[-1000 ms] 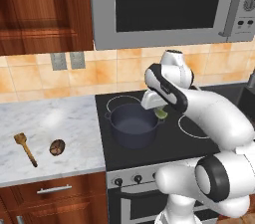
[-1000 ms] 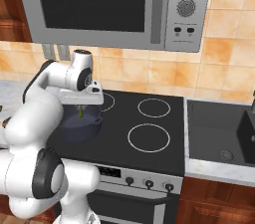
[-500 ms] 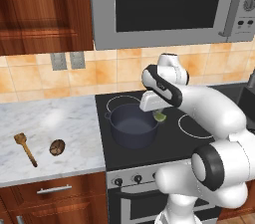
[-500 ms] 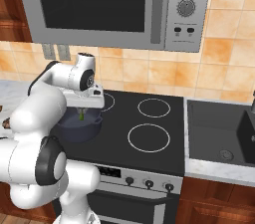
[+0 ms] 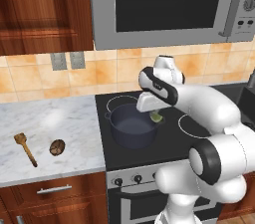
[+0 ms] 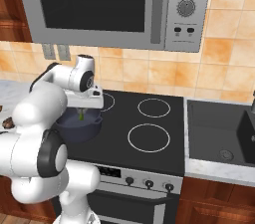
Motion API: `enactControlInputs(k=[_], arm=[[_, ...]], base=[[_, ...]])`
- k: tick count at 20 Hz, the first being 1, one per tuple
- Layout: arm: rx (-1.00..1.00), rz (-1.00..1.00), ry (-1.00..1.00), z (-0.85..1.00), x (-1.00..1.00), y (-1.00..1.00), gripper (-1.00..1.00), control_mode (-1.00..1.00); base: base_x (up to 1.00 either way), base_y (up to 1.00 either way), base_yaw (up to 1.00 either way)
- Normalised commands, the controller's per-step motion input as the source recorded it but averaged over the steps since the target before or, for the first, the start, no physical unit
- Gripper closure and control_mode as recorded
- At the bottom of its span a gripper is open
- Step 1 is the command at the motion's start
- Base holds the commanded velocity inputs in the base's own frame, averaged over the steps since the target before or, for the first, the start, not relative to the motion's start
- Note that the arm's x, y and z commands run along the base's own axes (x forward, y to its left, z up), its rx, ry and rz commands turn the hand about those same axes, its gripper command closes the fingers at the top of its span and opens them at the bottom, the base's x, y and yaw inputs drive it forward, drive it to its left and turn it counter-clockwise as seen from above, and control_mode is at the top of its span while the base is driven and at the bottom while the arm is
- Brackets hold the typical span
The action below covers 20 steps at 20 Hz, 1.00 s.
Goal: Put the potato and lemon wedge in the pot. Retrieve the spatula and lightly stir the vegetables in the pot.
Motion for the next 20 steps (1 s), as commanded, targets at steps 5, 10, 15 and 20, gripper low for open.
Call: enactControlInputs(k=[5,10,15,20], arm=[[0.0,-0.04,0.0,-0.07,0.3,0.15,1.0,-1.0],[0.0,-0.07,0.0,-0.09,0.2,0.05,1.0,-1.0],[0.0,-0.07,0.0,-0.13,0.0,0.0,1.0,-1.0],[-0.05,-0.09,0.0,-0.14,0.0,0.07,1.0,-1.0]], base=[[0.0,0.0,0.0],[0.0,0.0,0.0],[0.0,0.0,0.0],[0.0,0.0,0.0]])
